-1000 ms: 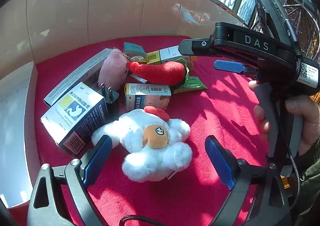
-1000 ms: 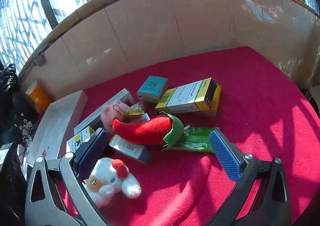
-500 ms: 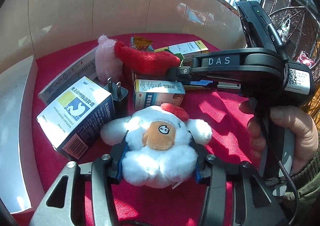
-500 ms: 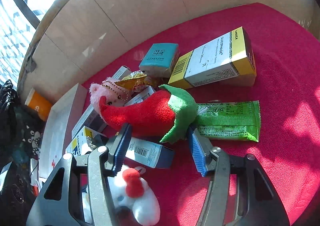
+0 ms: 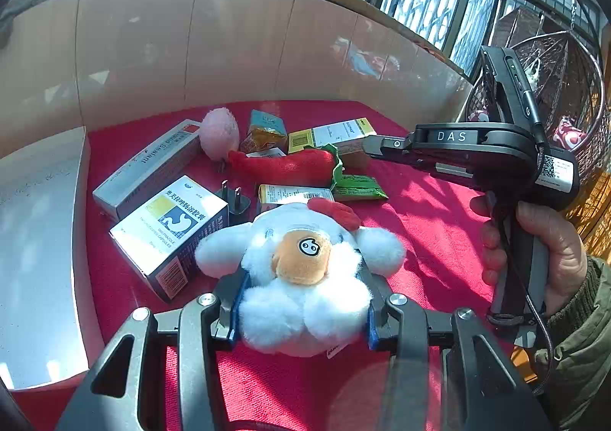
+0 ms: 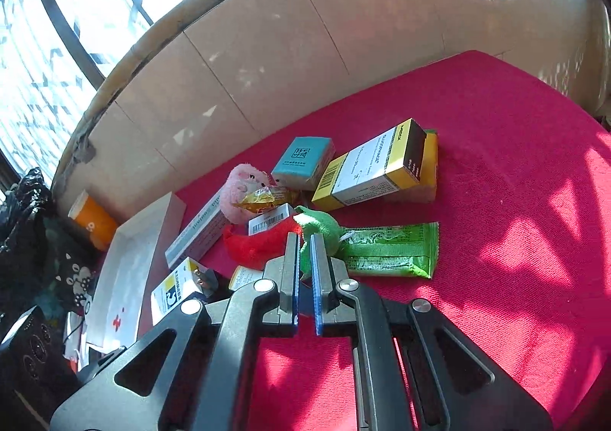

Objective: Organize objects
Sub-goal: 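Carry both plush toys into the white tray and open both tools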

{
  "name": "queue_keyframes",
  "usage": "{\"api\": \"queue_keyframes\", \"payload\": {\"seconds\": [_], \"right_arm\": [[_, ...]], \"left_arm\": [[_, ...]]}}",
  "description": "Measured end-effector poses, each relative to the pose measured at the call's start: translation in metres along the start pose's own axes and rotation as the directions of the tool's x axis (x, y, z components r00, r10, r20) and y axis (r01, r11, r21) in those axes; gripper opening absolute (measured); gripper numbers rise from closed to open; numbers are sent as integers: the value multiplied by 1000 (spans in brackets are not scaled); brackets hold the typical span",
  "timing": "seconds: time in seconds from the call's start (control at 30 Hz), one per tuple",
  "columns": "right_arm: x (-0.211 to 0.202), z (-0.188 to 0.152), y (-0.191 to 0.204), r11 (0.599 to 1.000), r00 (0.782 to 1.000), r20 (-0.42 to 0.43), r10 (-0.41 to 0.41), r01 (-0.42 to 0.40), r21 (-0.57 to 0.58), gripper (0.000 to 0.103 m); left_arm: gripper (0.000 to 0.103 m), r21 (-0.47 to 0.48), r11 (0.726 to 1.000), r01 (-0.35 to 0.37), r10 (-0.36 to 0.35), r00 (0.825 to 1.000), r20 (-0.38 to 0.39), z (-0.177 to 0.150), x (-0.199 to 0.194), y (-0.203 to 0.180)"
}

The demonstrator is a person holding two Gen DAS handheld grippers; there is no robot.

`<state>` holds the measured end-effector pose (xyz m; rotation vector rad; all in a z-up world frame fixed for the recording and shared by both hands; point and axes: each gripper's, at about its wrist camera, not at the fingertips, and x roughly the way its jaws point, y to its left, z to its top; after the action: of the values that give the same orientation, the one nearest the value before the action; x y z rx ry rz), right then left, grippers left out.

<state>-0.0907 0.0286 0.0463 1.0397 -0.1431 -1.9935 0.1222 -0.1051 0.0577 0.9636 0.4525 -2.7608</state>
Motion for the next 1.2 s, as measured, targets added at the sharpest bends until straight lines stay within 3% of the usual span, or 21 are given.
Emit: {"api": "queue_keyframes", "payload": {"seconds": [0.03,0.07,0.1,0.13,0.17,0.2,0.4,0.47,0.53,0.57,0.63,0.8,0.97,1.2], "right_arm": [[4,2,-3,1000,1000,-10,11,-11,13,5],[8,3,-7,999,1000,-25,14,-13,33,14],[14,5,-8,998,999,-37,2,0,56,47],[22,7,-9,997,999,-51,-14,18,79,68],[30,8,-10,995,998,-64,-25,31,99,99],[36,10,-11,993,997,-71,-31,39,114,103],[80,11,3,980,978,-166,-130,152,128,103],[89,6,19,978,968,-151,-199,207,41,103],[93,0,30,977,969,-128,-211,211,-19,83],[94,-1,34,977,968,-134,-211,207,-43,46],[92,-4,33,984,974,-143,-176,172,-38,40],[44,1,32,991,991,-16,-131,131,4,37],[-13,12,51,995,988,123,-95,99,-31,37],[-39,8,73,996,987,153,-39,50,-67,37]], "left_arm": [[46,0,1000,-2,2,1000,5,-1,-3,0],[46,-2,1000,-4,4,1000,9,0,-5,0],[46,-5,1000,-6,6,1000,13,0,-7,1],[46,-9,1000,-7,7,1000,19,-1,-11,3],[46,-14,1000,-7,7,1000,26,-1,-15,5],[46,-19,1000,-8,8,999,33,-1,-18,6],[46,-61,998,-27,32,997,71,1,-36,22],[46,-74,997,-34,40,996,79,1,-39,28],[46,-85,996,-40,47,995,84,1,-42,33],[46,-89,995,-44,51,995,88,1,-44,35],[46,-96,994,-54,63,993,99,1,-49,38],[46,-91,985,-147,158,978,137,5,-64,41],[46,-106,966,-238,252,954,161,12,-80,41],[46,-124,948,-294,313,933,178,10,-99,47]]}}
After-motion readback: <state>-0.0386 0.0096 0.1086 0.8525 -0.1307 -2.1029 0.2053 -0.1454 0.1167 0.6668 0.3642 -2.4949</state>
